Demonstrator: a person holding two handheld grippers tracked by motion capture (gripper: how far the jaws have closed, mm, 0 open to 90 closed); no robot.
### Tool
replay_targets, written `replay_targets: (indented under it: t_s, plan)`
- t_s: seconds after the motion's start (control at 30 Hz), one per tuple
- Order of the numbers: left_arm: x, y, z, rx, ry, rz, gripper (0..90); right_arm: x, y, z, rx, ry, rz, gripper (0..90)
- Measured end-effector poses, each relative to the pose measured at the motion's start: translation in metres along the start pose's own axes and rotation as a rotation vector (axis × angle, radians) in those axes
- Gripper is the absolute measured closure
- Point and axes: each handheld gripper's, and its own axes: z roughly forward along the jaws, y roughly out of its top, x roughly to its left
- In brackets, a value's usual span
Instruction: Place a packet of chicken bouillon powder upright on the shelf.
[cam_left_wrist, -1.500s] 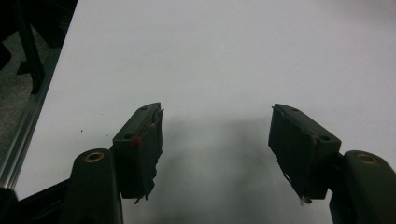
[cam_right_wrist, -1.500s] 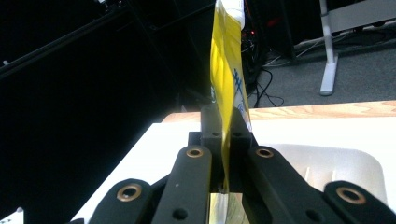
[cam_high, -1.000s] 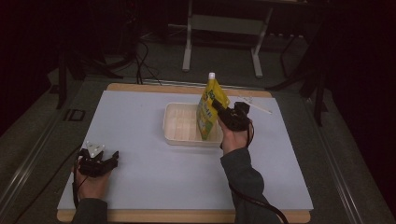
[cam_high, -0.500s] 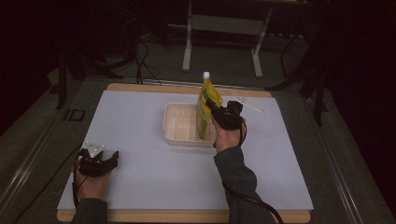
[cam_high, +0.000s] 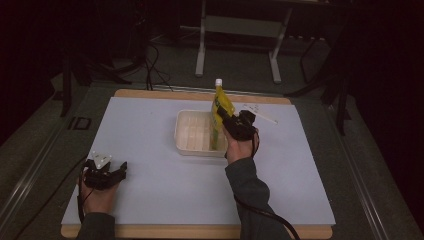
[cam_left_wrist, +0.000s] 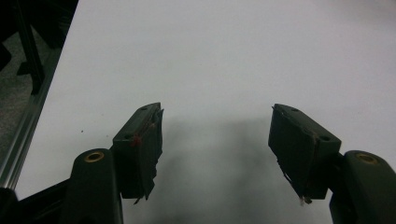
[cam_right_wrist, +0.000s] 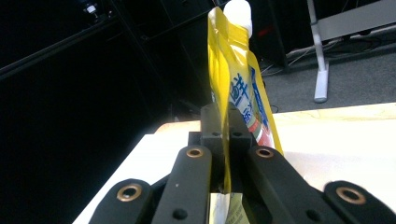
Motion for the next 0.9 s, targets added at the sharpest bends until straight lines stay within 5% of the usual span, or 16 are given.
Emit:
replay_targets:
  t_s: [0.9]
  plan:
    - [0.000,0.000,0.000,0.001,0.000,0.005,34.7,-0.014,-0.005,0.009,0.081,-0.060,0.015,90.0]
